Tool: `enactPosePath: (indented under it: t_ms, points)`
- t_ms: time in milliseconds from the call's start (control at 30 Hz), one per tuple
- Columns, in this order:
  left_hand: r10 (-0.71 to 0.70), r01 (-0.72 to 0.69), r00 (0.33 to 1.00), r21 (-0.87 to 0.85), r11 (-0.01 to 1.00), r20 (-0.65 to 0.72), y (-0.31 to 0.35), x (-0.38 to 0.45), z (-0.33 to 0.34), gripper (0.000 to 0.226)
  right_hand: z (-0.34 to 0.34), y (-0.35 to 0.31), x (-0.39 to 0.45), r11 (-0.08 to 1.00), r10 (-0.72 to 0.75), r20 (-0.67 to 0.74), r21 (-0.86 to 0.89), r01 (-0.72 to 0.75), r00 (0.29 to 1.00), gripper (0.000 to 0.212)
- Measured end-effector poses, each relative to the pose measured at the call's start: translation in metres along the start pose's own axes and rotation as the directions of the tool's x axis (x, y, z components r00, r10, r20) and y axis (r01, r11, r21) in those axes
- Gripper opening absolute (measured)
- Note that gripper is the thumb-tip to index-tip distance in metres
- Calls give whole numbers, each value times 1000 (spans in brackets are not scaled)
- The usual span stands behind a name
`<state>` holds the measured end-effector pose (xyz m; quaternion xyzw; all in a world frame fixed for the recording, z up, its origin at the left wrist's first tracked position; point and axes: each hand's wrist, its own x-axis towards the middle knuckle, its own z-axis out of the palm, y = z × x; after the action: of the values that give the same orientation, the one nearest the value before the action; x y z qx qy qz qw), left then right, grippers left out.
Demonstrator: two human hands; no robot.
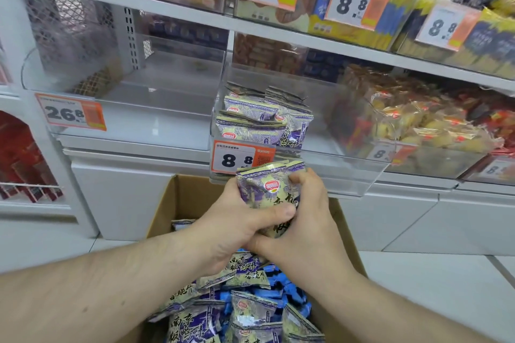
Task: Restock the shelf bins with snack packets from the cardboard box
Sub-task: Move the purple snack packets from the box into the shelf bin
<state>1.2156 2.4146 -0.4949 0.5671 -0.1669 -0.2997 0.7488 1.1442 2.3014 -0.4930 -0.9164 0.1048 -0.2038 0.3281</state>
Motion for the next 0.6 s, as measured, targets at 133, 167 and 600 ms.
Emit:
enactPosePath:
  t_ms: [133,167,600]
  points:
    - [-23,23,999,6,1000,-36,6,5,-6,68,-5,-2,4,999,-36,182,21,33,983,136]
    - [-24,25,998,8,1000,-59,9,7,-9,65,-9,-4,6,997,-39,212,80,22,976,135]
    - [38,-40,993,21,999,111,47,8,-24,73,-53,-3,52,780,-68,504,564,-269,861,59]
